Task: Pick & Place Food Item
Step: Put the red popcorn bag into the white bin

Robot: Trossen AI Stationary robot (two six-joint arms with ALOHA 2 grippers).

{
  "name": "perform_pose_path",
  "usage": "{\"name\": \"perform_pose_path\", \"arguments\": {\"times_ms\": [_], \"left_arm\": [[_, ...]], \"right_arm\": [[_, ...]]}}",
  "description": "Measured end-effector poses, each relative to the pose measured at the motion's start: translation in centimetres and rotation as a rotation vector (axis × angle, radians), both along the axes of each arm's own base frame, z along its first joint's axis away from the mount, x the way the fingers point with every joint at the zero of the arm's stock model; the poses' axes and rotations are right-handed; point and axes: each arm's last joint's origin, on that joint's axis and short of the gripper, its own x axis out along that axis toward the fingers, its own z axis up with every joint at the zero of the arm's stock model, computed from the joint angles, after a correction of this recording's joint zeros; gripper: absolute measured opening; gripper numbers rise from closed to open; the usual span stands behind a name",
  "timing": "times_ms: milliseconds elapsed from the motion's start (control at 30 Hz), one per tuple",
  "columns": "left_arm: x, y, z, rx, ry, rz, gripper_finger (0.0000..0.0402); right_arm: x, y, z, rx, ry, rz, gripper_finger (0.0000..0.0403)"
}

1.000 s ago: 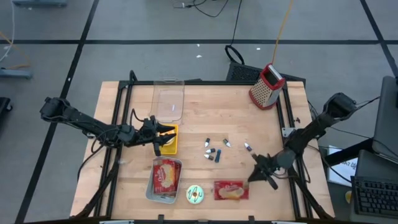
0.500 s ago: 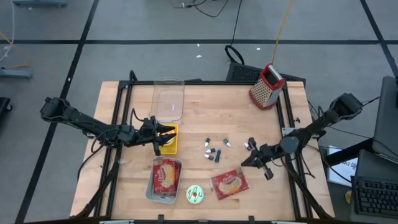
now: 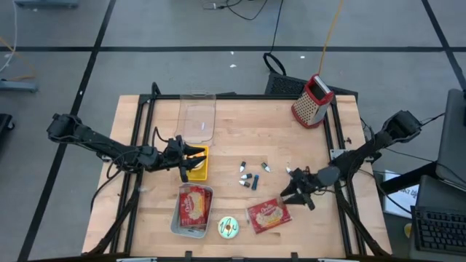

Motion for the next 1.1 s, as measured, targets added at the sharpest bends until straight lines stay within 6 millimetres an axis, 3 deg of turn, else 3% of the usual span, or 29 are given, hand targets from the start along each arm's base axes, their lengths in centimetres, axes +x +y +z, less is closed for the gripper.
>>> {"name": "perform_pose_path", "arguments": {"times_ms": [133,300,533,767,1100], "left_arm": [[0.0,0.0,0.0,0.000,0.000,0.000,0.0157],[0.0,0.0,0.0,0.000,0.000,0.000,0.0157],[0.0,0.0,0.0,0.003,0.002,0.000,0.0157],[0.0,0.0,0.0,0.001,0.002,0.000,0.0157],[0.0,0.0,0.0,0.001,0.001,0.000,0.0157]], "right_arm": [[-0.5,0.1,-2.0,0.075,0.258,0.046,0.0262],[-1.3,-0.5,-4.0,0.164,0.559,-0.101,0.0291],[-0.7,0.0,-4.1,0.232,0.523,-0.097,0.0281],[-0.4,0.2,-5.5,0.226,0.584,-0.096,0.0271],[2.1,1.6,-5.6,0.149,0.600,0.007,0.0270]]}}
